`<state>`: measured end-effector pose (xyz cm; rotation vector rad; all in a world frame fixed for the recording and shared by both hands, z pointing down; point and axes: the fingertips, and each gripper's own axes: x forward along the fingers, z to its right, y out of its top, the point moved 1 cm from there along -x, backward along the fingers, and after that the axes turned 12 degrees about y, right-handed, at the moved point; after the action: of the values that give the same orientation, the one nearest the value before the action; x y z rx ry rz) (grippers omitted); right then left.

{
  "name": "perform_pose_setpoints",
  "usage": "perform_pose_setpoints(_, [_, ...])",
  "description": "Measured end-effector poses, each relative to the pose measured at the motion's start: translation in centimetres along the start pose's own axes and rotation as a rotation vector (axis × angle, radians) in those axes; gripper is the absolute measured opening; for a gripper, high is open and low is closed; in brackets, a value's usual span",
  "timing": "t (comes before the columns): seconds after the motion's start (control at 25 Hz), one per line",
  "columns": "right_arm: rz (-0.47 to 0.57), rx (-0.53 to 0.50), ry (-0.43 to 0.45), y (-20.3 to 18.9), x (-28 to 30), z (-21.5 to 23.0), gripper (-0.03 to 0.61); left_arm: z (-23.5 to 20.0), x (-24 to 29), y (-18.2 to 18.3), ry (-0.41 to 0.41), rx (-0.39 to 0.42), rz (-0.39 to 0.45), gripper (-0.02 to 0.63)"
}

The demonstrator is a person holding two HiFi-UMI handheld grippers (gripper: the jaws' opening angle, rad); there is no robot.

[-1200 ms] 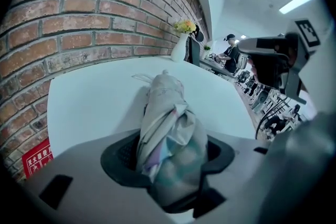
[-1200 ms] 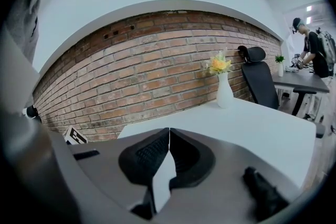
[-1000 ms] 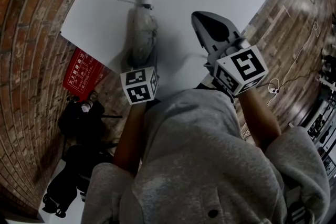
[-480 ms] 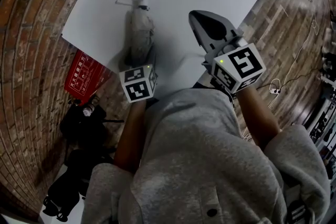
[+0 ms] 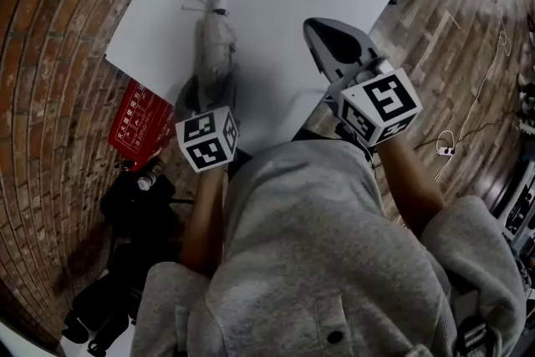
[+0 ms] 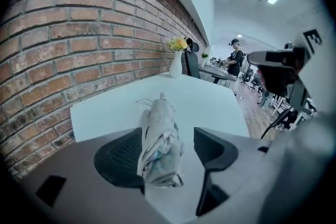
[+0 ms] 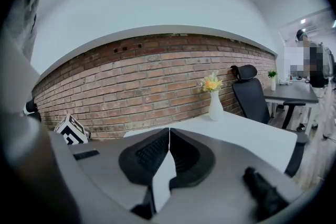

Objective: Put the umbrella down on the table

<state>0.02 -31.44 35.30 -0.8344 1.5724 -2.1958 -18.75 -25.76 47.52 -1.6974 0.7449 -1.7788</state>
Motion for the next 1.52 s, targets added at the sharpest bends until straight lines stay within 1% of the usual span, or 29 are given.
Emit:
perform_pose_setpoints(0.12, [0.018, -0.014, -0.009, 0.1, -2.2, -0.1, 0.025, 0.1, -2.3, 1.0, 0.026, -0.007, 0.052, 0.310])
perform_pose_setpoints(0.2, [0.031, -0.024, -0.016, 0.2, -3.7, -0.1, 0.025, 0.2, -4.1, 1.7, 0.047, -0.018, 0.087, 0.274])
perform_pose_setpoints(0.28, [0.045, -0.033, -0.027, 0.3, -5.2, 0.0, 0.025, 0.3, -5.9, 2.6, 0.069, -0.034, 0.127, 0.185])
perform_pose_setpoints(0.36, [0.056, -0.039, -0.040, 0.5, -6.6, 0.0, 0.025, 0.5, -8.0, 3.8, 0.089, -0.061, 0.173, 0.051])
perform_pose_setpoints(0.4, [0.061, -0.040, -0.047, 0.6, -7.2, 0.0, 0.025, 0.7, -8.9, 4.4, 0.094, -0.072, 0.196, 0.025])
perform_pose_setpoints(0.44, [0.065, -0.042, -0.053, 0.7, -7.8, 0.0, 0.025, 1.1, -9.8, 5.1, 0.090, -0.080, 0.218, 0.015])
perform_pose_setpoints(0.52, [0.068, -0.049, -0.066, 0.7, -8.8, 0.0, 0.025, 2.0, -11.3, 6.3, 0.067, -0.086, 0.253, 0.015])
perform_pose_setpoints(0.6, [0.066, -0.063, -0.083, 0.6, -9.6, 0.1, 0.025, 2.9, -12.3, 7.3, 0.042, -0.076, 0.281, 0.015])
perform_pose_setpoints(0.76, [0.074, -0.066, -0.101, 0.6, -10.3, -0.1, 0.025, 4.2, -13.4, 8.4, 0.010, -0.045, 0.307, 0.014])
perform_pose_setpoints(0.96, [0.093, -0.068, -0.115, 0.8, -11.4, -0.2, 0.025, 4.9, -13.9, 8.5, 0.011, -0.022, 0.311, 0.015])
perform_pose_setpoints(1.52, [0.102, -0.082, -0.140, 1.1, -11.8, -0.9, 0.025, 3.7, -14.1, 7.5, 0.018, -0.041, 0.288, 0.015])
